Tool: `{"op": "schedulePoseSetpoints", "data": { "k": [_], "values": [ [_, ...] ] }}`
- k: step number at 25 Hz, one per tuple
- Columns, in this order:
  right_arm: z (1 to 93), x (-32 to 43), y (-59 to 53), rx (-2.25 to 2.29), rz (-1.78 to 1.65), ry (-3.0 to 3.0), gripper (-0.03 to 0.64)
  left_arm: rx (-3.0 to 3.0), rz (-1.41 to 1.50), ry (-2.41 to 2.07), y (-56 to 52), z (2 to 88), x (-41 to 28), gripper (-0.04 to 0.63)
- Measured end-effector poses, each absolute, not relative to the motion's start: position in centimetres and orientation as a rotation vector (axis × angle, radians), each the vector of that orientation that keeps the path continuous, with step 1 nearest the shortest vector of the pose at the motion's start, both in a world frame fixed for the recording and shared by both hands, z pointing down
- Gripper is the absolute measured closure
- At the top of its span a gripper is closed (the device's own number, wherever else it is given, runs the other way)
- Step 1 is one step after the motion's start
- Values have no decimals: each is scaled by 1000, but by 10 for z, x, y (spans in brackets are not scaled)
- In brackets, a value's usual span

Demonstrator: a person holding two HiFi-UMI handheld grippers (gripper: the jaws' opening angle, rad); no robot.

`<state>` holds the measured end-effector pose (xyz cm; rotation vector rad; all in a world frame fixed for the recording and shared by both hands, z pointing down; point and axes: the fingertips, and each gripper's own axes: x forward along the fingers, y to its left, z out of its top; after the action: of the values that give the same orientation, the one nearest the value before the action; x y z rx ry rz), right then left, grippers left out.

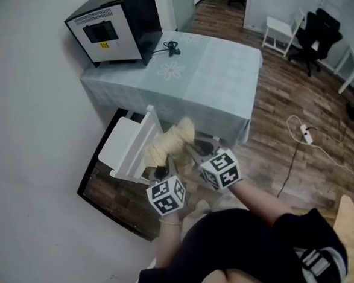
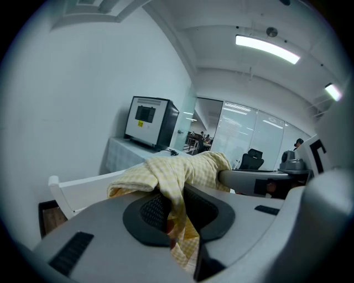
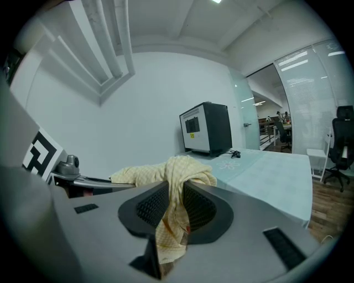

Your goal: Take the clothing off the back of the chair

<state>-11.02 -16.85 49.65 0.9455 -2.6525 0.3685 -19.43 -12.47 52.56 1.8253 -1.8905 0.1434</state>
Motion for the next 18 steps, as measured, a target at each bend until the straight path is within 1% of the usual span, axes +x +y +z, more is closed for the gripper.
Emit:
{"op": "schedulePoseSetpoints", "data": {
  "k": [6,18],
  "values": [
    [489,-77,-172,1012,390,-2655,526,1881,145,-1850,-134,519,-163,535],
    [473,18,-165,1087,411,-2646,526,1936,139,-1811,-137,504,-71,535]
  ]
}}
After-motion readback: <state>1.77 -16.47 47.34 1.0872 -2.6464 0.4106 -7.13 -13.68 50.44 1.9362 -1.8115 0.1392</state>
